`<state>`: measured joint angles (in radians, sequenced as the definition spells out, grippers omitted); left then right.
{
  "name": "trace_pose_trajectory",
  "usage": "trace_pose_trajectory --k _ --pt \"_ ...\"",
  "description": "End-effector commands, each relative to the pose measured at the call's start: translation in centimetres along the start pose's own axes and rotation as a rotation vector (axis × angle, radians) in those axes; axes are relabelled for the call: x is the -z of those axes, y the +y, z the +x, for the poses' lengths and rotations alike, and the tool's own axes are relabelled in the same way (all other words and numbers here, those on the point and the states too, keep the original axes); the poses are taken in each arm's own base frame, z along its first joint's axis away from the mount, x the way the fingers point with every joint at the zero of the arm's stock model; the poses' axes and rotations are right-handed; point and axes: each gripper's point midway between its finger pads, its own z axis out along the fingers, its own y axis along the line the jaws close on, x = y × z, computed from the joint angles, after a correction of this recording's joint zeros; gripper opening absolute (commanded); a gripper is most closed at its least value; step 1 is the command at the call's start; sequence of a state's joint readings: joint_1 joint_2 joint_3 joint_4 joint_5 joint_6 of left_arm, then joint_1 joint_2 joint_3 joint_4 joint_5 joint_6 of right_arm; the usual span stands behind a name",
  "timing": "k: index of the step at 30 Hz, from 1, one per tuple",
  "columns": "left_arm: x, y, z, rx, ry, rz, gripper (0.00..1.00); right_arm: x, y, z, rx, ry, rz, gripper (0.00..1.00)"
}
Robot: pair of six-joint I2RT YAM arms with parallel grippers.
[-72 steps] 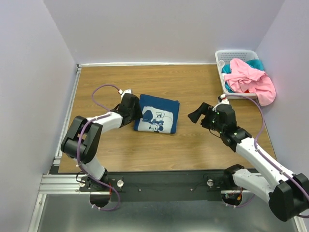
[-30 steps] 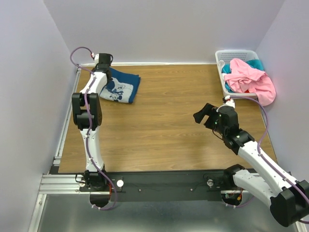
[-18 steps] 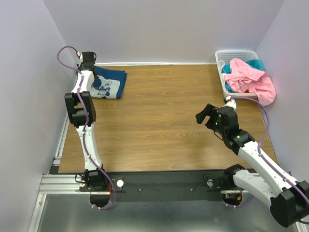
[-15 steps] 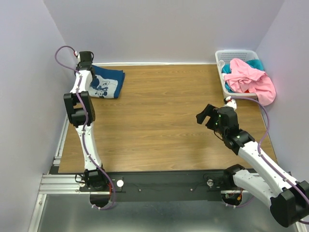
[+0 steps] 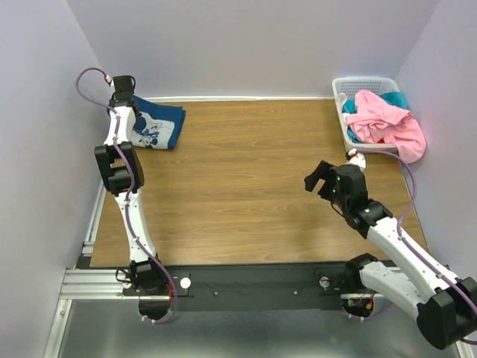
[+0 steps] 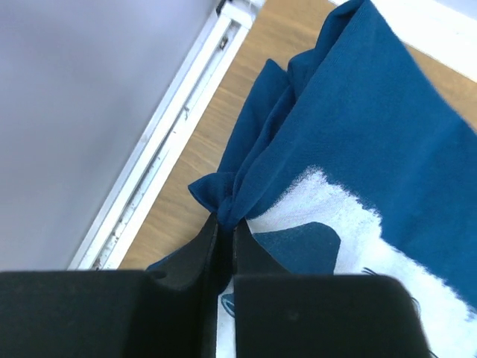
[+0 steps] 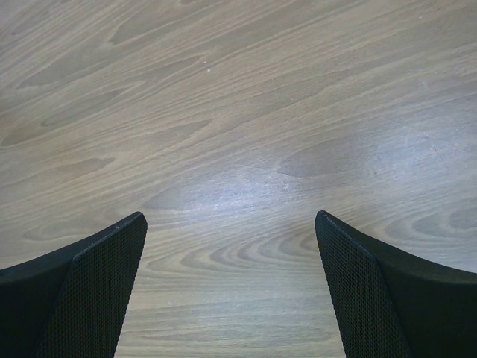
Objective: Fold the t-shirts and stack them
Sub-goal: Neatly place the folded tshirt to the corner, then reset both grippers
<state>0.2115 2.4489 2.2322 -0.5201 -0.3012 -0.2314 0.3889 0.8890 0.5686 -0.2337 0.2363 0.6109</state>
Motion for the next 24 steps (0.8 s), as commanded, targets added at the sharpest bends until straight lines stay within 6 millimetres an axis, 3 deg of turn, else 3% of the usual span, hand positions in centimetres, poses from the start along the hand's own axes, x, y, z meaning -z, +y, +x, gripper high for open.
trace_pose_trajectory --k 1,4,5,6,7,11,16,17,18,19,20,21,22,23,24 --pt "3.2 1.4 -4.6 0.072 -0.088 -0.025 0.24 0.0 -1.1 0.0 0.013 -0.006 0.048 1.00" --pt "5.5 1.5 -6.0 0.107 -0.115 -0.006 0.46 0.0 -1.3 0.0 0.020 -0.010 0.060 1.00" --pt "7.1 1.7 -7.0 0.141 -0.138 -0.001 0.82 0.0 -1.3 0.0 0.021 -0.007 0.060 1.00" --pt "9.0 2.0 -8.4 0.166 -0.171 0.005 0.98 -0.1 -1.2 0.1 0.020 -0.003 0.054 1.00" --pt "8.8 2.1 -8.0 0.176 -0.164 0.000 0.98 -0.1 -1.0 0.1 0.019 0.002 0.048 1.00" --pt "14.0 2.3 -10.5 0.223 -0.224 0.040 0.98 0.1 -0.4 0.0 0.013 0.010 0.018 1.00" --pt "20.5 -0.8 -11.5 0.231 -0.286 0.141 0.98 0.6 0.0 -0.6 0.004 -0.010 -0.003 1.00" --pt "22.8 -2.0 -11.1 0.229 -0.303 0.178 0.98 0.9 0.1 -0.9 -0.005 -0.025 -0.008 1.00" --pt "26.2 -2.5 -11.9 0.267 -0.350 0.226 0.98 1.0 0.1 -1.0 -0.003 -0.032 -0.009 1.00" --pt "25.4 -4.0 -10.4 0.258 -0.327 0.244 0.98 1.1 0.1 -1.1 -0.002 -0.037 -0.012 1.00" --pt "27.5 -5.3 -8.2 0.235 -0.326 0.304 0.98 1.2 0.1 -1.1 -0.002 -0.040 -0.013 1.00" --pt "29.6 -7.3 -8.4 0.239 -0.384 0.383 0.98 1.3 0.1 -1.3 -0.004 -0.048 -0.016 1.00" --pt "30.8 -7.9 -7.7 0.252 -0.394 0.422 0.98 1.4 0.2 -1.3 -0.005 -0.049 -0.021 1.00" --pt "32.9 -8.9 -5.4 0.237 -0.384 0.489 0.98 1.5 0.3 -1.2 -0.003 -0.042 -0.031 1.00" --pt "34.3 -9.4 -5.2 0.252 -0.414 0.540 0.98 1.5 0.4 -1.2 0.004 -0.044 -0.037 1.00"
